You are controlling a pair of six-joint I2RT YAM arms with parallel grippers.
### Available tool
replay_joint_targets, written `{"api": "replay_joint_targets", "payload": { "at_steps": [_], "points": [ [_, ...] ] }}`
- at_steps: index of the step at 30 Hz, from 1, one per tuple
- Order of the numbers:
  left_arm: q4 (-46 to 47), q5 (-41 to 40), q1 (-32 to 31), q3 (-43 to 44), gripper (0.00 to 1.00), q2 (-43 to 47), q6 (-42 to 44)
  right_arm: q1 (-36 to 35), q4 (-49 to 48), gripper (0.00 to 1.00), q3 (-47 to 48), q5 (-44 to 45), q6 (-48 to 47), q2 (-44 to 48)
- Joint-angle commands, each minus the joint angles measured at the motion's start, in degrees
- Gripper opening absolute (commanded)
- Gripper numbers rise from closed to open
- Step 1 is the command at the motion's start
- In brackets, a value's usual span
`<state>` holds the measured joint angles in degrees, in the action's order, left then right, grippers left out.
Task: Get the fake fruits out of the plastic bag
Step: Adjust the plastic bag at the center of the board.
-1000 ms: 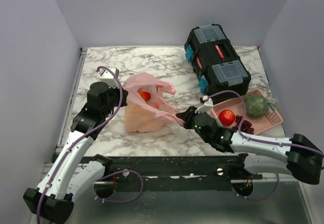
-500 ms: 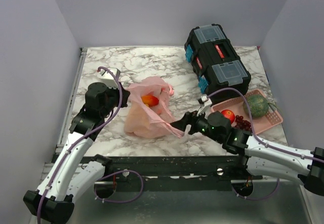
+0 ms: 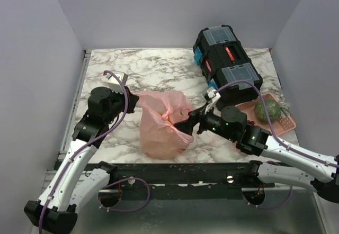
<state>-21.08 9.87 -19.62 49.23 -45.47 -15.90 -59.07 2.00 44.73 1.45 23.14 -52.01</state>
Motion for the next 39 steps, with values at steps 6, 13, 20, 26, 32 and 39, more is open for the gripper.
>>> {"api": "replay_joint_targets", "payload": {
  "at_steps": [6, 13, 20, 26, 32, 39],
  "points": [
    [-0.59, -0.62, 0.28, 3.95, 0.0, -1.38, -1.29, 0.05, 3.1, 1.0, 2.36, 25.44, 8.65, -2.61],
    [-9.4, -4.99, 0.37, 19.82, 0.0, -11.5, -1.46, 0.12, 4.15, 1.0, 12.06, 27.37, 5.24, -13.1],
    [-13.33, 3.18, 0.37, 27.92, 0.02, -17.37, -0.77, 0.18, 3.72, 1.0, 17.01, 17.12, -0.17, -17.33],
    [-21.31, 2.26, 0.37, 23.45, 0.6, -12.19, 0.02, 0.13, 6.78, 1.0, 15.31, 13.89, 0.13, -14.59],
    [-30.6, -4.16, 0.37, 21.28, 0.95, 0.25, 0.12, 0.15, 6.49, 1.0, 14.12, -3.99, -2.51, -12.32],
    [-26.79, -15.82, 0.37, 15.85, 0.95, 12.9, -6.42, 0.04, 2.94, 1.0, 17.29, -1.75, -4.72, -18.88]
  ]
}}
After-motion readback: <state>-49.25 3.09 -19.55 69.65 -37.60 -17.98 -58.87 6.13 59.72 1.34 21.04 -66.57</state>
